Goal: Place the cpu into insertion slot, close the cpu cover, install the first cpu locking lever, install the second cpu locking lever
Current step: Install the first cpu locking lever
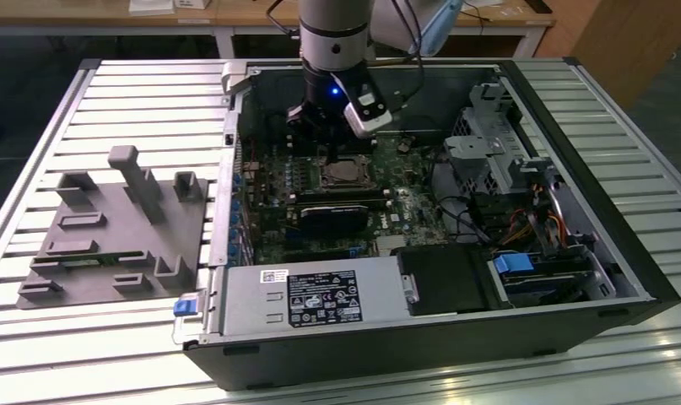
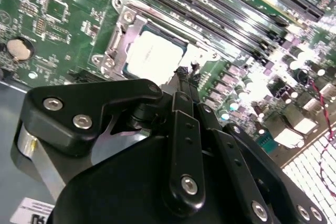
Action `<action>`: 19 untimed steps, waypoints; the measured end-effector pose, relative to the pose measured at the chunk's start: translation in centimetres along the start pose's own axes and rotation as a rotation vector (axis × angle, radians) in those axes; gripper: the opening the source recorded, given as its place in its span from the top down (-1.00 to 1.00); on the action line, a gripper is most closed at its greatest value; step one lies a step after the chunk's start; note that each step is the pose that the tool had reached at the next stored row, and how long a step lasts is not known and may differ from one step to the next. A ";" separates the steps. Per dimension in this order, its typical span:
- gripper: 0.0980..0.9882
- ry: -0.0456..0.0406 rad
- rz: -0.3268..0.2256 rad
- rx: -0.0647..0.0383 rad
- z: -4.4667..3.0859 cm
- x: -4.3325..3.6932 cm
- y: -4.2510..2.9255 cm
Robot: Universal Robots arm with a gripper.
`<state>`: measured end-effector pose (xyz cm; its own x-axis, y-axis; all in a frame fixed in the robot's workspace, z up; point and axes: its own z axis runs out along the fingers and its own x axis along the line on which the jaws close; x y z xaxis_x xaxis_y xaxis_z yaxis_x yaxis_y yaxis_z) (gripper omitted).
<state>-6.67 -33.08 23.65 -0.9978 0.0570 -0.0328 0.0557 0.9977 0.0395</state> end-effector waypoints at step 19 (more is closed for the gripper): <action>0.98 -0.0078 0.000 -0.002 -0.55 1.83 -0.09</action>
<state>-8.52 -33.08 24.14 -0.9975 0.0570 -0.0406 0.0553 0.9976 0.0414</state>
